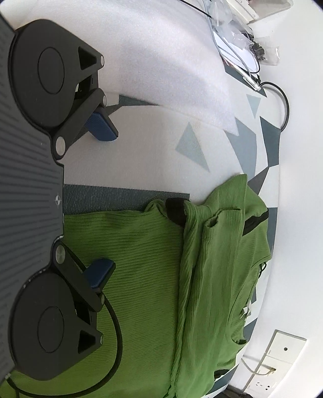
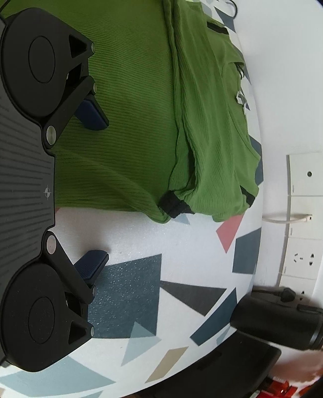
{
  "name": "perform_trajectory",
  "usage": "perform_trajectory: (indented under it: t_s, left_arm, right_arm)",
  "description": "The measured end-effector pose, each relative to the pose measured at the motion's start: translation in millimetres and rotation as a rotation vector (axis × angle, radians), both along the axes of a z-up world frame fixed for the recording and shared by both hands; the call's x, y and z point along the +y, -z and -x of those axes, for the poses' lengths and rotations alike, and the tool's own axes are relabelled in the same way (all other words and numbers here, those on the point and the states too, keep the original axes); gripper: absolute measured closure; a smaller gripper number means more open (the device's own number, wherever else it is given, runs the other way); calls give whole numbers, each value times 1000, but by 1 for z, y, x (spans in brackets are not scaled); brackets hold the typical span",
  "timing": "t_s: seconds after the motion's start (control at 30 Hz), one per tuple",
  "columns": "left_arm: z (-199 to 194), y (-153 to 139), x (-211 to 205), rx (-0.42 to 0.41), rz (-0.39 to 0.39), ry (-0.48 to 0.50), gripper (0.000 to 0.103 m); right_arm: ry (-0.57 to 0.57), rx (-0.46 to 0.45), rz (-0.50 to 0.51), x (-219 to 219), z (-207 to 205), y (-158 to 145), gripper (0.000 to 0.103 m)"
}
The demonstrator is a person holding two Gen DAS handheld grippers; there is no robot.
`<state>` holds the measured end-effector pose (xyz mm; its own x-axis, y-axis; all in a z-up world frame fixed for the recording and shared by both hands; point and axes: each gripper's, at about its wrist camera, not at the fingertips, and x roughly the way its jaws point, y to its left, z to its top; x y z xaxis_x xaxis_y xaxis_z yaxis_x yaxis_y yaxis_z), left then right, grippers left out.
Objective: Fold clothes
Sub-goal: 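Open both tools and raise them from the folded sweater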
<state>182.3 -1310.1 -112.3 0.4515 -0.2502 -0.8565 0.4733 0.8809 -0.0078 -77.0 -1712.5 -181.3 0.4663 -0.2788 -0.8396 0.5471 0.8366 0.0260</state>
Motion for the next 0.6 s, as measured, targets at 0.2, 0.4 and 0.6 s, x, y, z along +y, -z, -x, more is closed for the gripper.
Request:
perform_trajectory:
  t_s: [0.2, 0.4, 0.6]
  left_arm:
    - [5, 1, 4, -19, 11, 0, 0]
    - [7, -4, 7, 2, -8, 83, 1]
    - [40, -27, 42, -76, 73, 140, 1]
  right_arm:
    - [6, -9, 9, 3, 2, 0, 1]
    - [24, -11, 50, 17, 8, -22, 1]
    - [74, -108, 155, 59, 46, -59, 1]
